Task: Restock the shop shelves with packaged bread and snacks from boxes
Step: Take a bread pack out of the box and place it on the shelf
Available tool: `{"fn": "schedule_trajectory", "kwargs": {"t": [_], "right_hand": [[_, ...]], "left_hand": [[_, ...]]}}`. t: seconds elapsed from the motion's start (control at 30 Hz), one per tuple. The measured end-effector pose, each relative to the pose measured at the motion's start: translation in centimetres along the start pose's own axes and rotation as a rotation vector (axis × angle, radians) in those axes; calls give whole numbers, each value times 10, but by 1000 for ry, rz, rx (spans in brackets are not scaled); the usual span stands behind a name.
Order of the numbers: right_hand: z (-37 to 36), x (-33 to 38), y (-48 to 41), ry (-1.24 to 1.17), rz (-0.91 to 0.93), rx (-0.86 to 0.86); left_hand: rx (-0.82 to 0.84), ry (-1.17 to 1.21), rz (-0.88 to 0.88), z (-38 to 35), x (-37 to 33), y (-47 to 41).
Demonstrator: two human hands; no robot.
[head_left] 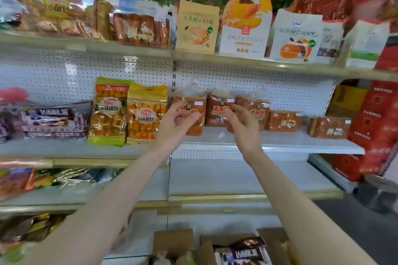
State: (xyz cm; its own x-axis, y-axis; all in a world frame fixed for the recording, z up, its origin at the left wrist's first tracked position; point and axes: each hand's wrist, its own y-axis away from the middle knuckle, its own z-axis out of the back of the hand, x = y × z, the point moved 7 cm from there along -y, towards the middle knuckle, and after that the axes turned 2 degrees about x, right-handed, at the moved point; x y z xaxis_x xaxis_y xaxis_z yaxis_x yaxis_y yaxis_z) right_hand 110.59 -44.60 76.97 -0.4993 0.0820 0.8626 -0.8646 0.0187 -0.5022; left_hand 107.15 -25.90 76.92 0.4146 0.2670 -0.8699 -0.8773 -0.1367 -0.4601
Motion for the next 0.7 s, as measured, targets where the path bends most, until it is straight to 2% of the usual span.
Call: {"fn": "schedule_trajectory", "kwargs": {"t": [0.13, 0.27, 0.5, 0.7], "right_hand": [[36, -52, 2, -3, -57, 86], [44, -112, 6, -12, -179, 151], [22, -215, 11, -9, -342, 230], [-12, -331, 19, 64, -490, 291]], "left_hand": [[-52, -10, 75, -55, 35, 17], [-113, -22, 187, -79, 77, 33], [-173, -17, 398, -92, 177, 44], [-172, 3, 572, -96, 301, 48]]}}
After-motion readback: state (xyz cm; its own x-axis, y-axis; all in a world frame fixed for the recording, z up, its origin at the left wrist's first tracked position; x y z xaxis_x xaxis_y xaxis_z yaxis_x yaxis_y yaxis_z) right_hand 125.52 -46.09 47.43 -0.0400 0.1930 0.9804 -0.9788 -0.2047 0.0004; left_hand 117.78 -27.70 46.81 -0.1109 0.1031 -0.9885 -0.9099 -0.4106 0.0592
